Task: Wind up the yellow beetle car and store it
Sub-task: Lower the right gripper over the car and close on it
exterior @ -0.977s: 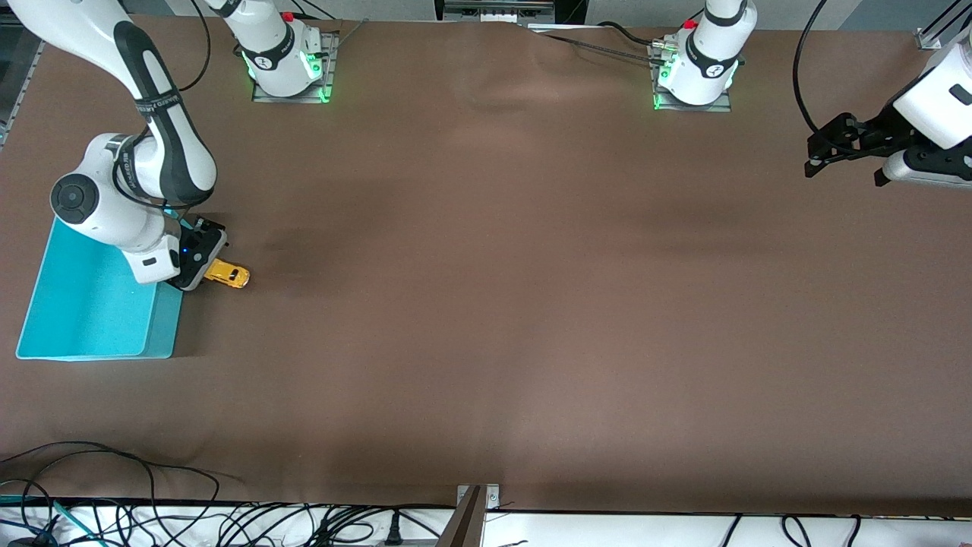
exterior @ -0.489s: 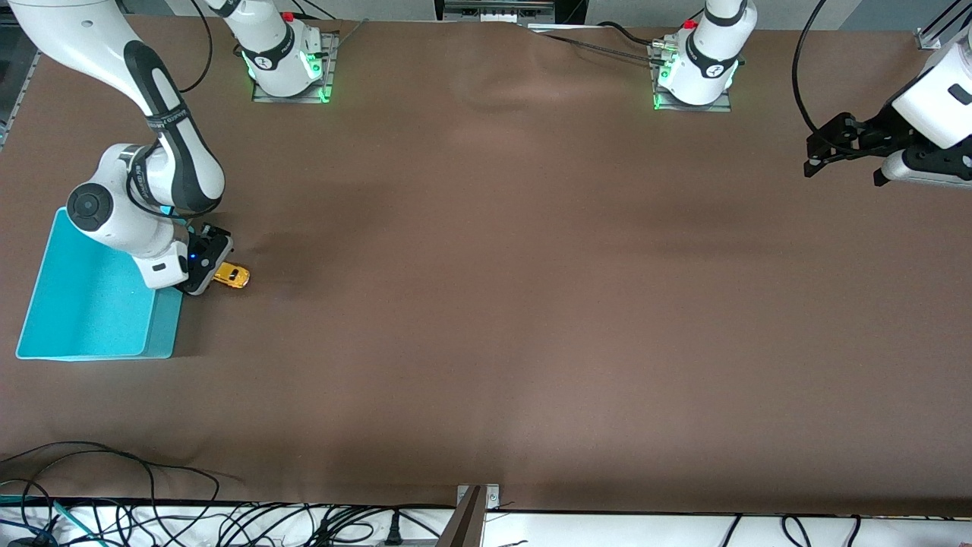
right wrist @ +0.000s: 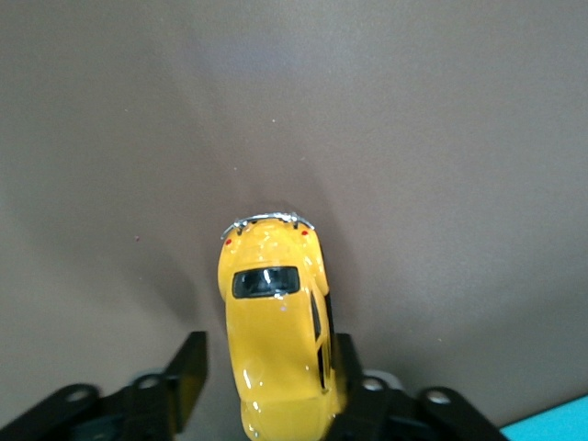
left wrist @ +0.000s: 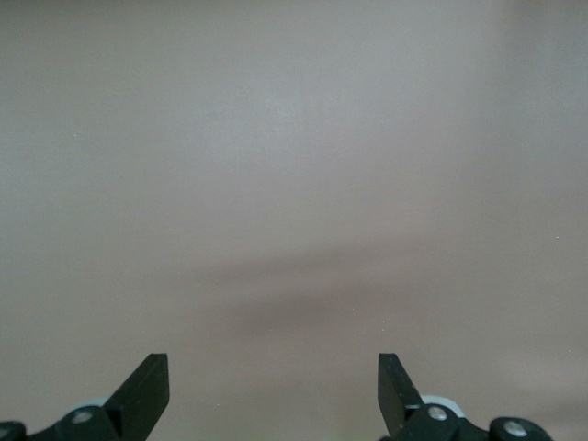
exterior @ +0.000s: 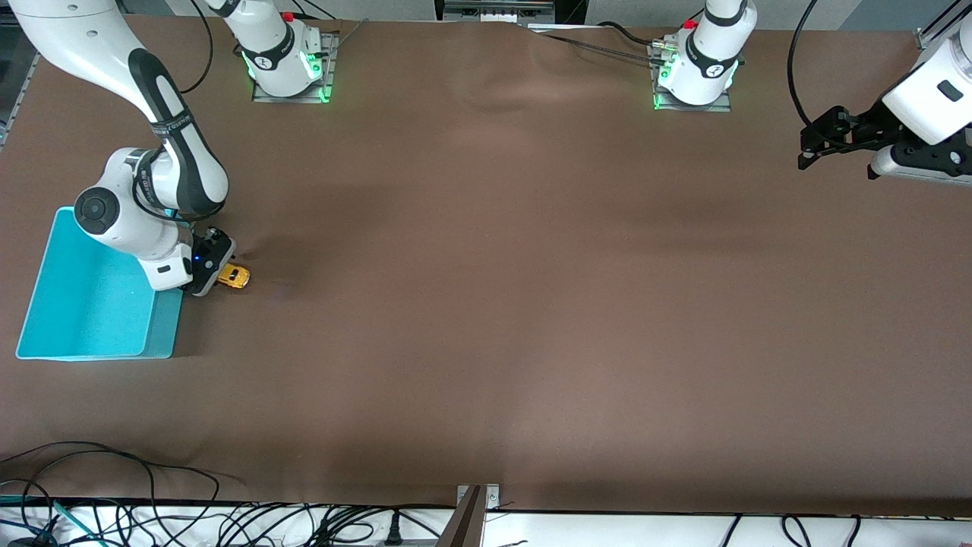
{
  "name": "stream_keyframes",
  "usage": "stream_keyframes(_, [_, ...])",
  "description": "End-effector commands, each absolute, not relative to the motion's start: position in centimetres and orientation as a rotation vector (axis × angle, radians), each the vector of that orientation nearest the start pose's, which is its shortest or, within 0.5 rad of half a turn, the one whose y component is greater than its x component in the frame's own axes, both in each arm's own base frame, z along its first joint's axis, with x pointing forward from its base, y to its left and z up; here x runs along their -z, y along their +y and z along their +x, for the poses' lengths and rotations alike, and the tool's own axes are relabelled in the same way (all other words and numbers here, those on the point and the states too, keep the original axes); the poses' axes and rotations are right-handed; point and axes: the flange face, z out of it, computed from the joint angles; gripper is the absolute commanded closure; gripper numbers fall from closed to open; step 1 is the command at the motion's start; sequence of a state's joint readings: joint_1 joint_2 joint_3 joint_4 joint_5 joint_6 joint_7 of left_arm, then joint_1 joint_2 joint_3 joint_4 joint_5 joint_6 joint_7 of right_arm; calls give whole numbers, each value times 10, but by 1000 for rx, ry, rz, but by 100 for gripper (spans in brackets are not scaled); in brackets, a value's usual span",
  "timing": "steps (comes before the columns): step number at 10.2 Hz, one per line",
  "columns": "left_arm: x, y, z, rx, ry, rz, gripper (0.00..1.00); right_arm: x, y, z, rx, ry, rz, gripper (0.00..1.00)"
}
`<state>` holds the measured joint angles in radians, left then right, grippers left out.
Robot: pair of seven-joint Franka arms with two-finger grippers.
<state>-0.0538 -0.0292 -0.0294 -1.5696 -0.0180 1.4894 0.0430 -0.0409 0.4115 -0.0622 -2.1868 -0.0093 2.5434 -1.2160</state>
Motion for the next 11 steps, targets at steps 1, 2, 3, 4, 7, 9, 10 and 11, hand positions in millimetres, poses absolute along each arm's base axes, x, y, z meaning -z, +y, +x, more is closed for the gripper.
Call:
stream_keyframes(1, [-642, -46, 534, -86, 192, -3170, 0, -193, -59, 552, -80, -1714, -2626, 100])
stream_keyframes(2, [-642, -47, 534, -86, 197, -3168, 0, -193, -59, 552, -83, -1717, -2622, 100])
stream_keyframes(3, [-643, -46, 534, -84, 194, -3168, 0, -194, -57, 553, -81, -1714, -2621, 100])
stream_keyframes(4, [-643, -46, 534, -84, 194, -3168, 0, -201, -56, 557, -77, -1714, -2621, 100])
stream_keyframes(7, [-643, -46, 534, -84, 194, -3168, 0, -238, -55, 581, -144, -1687, -2585, 100])
stream_keyframes(9, [-643, -47, 534, -84, 194, -3168, 0, -277, -56, 601, -221, -1640, -2548, 100])
stream_keyframes(10, [-643, -46, 534, -84, 192, -3168, 0, -299, -53, 611, -235, -1644, -2531, 100])
stream_keyframes(11, [-643, -47, 534, -84, 194, -3168, 0, -320, -53, 621, -232, -1652, -2529, 100])
